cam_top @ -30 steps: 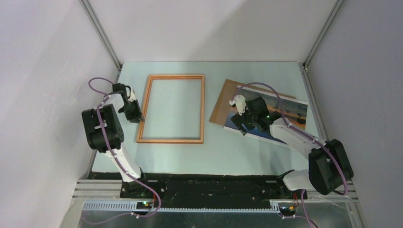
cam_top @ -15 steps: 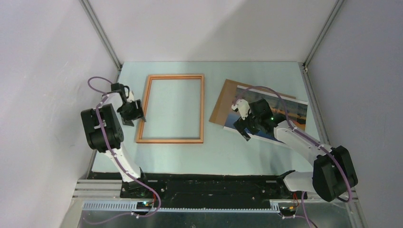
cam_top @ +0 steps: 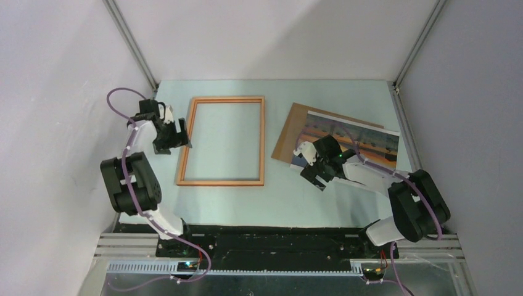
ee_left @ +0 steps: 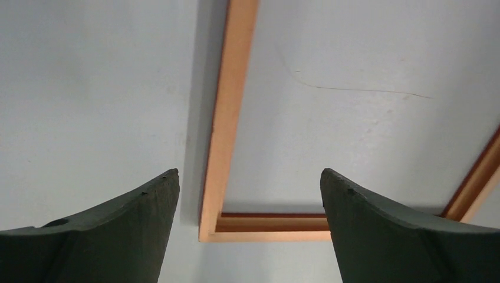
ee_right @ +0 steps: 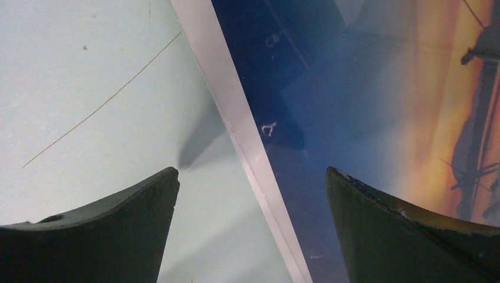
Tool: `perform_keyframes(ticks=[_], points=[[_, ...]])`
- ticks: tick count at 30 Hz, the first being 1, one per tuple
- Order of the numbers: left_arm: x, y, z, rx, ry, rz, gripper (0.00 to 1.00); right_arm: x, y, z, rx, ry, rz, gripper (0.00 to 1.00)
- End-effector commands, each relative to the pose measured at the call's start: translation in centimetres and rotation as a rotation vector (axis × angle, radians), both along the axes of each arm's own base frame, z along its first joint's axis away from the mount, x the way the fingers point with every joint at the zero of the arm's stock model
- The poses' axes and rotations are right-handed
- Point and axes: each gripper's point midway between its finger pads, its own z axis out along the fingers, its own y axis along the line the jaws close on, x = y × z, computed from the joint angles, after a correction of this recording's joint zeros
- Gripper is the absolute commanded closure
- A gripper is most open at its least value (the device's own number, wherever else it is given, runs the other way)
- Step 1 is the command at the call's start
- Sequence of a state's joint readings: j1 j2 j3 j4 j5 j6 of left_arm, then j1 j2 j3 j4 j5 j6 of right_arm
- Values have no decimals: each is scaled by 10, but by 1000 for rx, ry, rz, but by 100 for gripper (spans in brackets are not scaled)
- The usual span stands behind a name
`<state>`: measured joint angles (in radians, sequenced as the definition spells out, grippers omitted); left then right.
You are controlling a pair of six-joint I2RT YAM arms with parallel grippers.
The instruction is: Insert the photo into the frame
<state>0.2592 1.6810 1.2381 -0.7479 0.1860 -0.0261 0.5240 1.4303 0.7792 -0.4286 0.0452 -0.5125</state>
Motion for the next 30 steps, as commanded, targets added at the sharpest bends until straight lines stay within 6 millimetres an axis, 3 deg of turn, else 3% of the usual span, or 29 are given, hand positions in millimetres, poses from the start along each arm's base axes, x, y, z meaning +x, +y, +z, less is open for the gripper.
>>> perform_keyframes(ticks=[1, 7, 11, 15, 20, 30], points=[[5, -26, 38, 11, -115, -98, 7, 16, 1, -7, -38, -48, 27, 2], [11, -61, 64, 52, -199, -253, 6, 23, 4, -19, -58, -41, 41, 7], [15, -91, 74, 20, -239, -347, 6, 25, 7, -27, -66, -23, 50, 15], [16, -125, 76, -30, -253, -439, 6, 25, 16, -30, -57, -7, 62, 38], [15, -155, 73, -85, -258, -529, 6, 25, 30, -28, -54, -15, 80, 57], [13, -181, 59, -176, -252, -598, 6, 48, 55, -10, -6, -43, 31, 84]])
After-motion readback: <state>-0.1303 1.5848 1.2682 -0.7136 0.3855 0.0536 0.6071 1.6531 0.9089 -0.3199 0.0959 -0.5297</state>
